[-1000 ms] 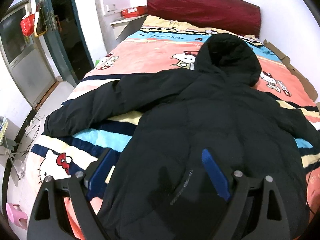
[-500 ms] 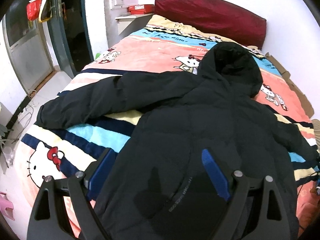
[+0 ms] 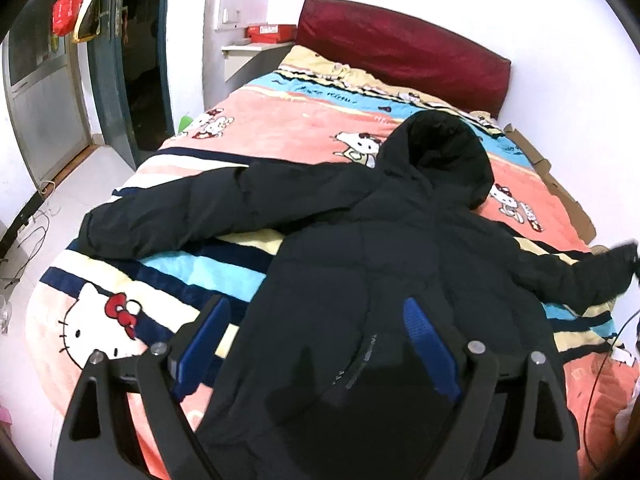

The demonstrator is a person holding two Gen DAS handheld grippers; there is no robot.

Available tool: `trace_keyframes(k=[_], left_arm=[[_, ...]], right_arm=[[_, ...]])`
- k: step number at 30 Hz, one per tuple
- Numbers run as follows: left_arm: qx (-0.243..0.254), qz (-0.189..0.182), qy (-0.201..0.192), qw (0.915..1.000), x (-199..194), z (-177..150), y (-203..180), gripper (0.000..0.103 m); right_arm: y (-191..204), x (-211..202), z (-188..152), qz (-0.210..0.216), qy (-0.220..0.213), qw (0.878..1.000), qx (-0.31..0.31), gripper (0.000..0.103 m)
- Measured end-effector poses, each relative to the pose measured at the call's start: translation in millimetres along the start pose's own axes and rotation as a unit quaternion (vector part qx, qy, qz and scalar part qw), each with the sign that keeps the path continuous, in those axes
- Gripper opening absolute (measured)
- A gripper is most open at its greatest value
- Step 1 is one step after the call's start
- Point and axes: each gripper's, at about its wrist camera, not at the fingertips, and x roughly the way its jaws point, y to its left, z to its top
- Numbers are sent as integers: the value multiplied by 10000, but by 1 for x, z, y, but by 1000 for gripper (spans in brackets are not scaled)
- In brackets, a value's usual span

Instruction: Fold large clothes

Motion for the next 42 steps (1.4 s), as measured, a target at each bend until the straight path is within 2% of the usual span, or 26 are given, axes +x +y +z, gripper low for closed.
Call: trace_keyframes(k=[5,11,19,25,32,37,42], left_arm=[[-62,-108,-171,9998,-18,-1,21,89],[-156,145,-468,9987,-34,7,56,89],[-481,282,-694,9960,-37,16,125,89],[-787,446,-466,9948,-14,6,174,89],[-1020,675,-409,9916,5,-4,212,89],[-1253,787,-251,9887,19,-9,230,89],[-1318,833,-147,9877,25,-11,232,89]], right_arm=[[92,-34,1,396,-114,9973,-609,12],[192,-45,-21,660,-41,9894,-1292,12],[307,-4,-87,973,427,9741,-1994,12],[379,44,-160,1163,955,9564,-2502,12],[420,93,-230,1038,1465,9406,-2881,13],[432,119,-261,936,1699,9327,-3040,14],[440,132,-285,1098,1969,9201,-3202,22]])
